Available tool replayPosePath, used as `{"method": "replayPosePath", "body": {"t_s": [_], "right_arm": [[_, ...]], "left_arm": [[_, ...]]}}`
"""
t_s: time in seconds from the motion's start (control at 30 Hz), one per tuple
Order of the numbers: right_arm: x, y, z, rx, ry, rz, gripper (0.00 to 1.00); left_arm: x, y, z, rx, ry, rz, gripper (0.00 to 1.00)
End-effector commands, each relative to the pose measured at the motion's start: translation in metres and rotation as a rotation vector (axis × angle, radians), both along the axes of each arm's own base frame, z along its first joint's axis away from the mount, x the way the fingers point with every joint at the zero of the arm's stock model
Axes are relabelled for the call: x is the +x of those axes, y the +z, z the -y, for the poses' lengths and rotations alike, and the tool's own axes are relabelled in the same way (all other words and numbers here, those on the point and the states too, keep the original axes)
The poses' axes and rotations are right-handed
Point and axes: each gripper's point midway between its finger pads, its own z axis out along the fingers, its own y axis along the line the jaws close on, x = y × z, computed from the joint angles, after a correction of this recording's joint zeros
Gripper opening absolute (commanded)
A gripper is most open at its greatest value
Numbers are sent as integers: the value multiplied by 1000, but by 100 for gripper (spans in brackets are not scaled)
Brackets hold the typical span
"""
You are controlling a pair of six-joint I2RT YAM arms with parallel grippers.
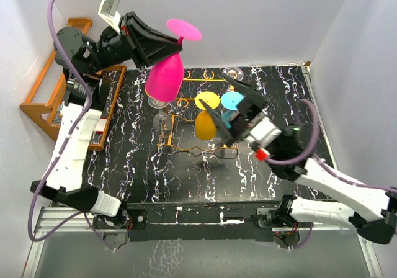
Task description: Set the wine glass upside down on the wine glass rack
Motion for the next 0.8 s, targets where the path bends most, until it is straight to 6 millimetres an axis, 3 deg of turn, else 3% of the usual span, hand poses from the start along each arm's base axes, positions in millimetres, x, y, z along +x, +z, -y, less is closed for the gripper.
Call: {"method": "replayPosePath", "body": {"t_s": [0.0, 0.23, 0.43, 0.6, 0.77], "right_arm": [[-30, 11, 28, -50, 81, -72, 73], [-36, 24, 71, 67, 32, -118, 73], [-35, 17, 79, 118, 36, -147, 73], [-39, 11, 84, 172, 75, -174, 72], [-44, 14, 93, 217, 107, -198, 71]], "left_arm": [[-38, -13, -18, 111, 74, 201, 0], [-58, -69, -33, 222, 188, 297, 0], [-87, -120, -48, 252, 225, 342, 0], [-99, -142, -56, 161, 277, 404, 0], [-89, -160, -57, 127, 325, 448, 0]]}}
